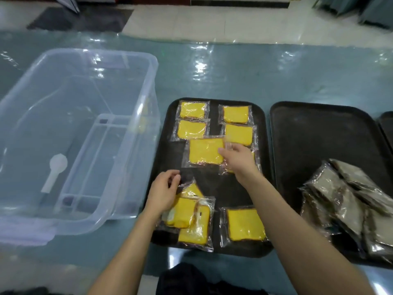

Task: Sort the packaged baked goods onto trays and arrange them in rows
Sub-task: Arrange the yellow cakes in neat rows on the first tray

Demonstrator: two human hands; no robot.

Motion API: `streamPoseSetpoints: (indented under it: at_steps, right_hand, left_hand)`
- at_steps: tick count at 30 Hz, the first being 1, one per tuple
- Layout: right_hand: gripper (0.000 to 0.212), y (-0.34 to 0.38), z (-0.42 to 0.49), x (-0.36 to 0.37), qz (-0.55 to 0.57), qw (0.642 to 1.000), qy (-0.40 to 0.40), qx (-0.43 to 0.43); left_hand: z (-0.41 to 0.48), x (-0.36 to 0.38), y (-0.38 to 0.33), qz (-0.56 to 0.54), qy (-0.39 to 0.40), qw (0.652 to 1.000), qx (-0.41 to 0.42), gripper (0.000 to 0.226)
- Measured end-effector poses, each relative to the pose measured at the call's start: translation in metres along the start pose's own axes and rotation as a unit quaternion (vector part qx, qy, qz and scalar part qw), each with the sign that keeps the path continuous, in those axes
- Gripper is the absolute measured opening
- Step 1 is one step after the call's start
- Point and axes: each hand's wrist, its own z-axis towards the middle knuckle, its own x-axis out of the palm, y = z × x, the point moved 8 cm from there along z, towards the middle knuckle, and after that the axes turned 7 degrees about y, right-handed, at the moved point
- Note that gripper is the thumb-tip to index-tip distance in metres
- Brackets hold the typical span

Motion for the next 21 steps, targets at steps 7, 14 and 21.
streamPoseSetpoints:
  at_steps: [7, 14, 21]
  right_hand:
    - [0.065, -0.022, 0.007, 0.065, -0.402, 0.912, 0.058, -0.054]
    - [0.077, -0.021, 0.003, 0.094, -0.545, 0.814, 0.021, -0.198]
    - [0.062, -0.01, 0.021, 0.089, -0.606, 0.766, 0.023, -0.212]
  left_hand:
    - [0.022, -0.014, 0.026, -0.159, -0.052, 0.982, -0.092, 0.037]
    - [0.029, -0.012, -0.012, 0.179, -0.071, 0.979, 0.06, 0.068]
    - [0.05, -0.002, -0.027, 0.182, -0.033, 0.976, 0.118, 0.056]
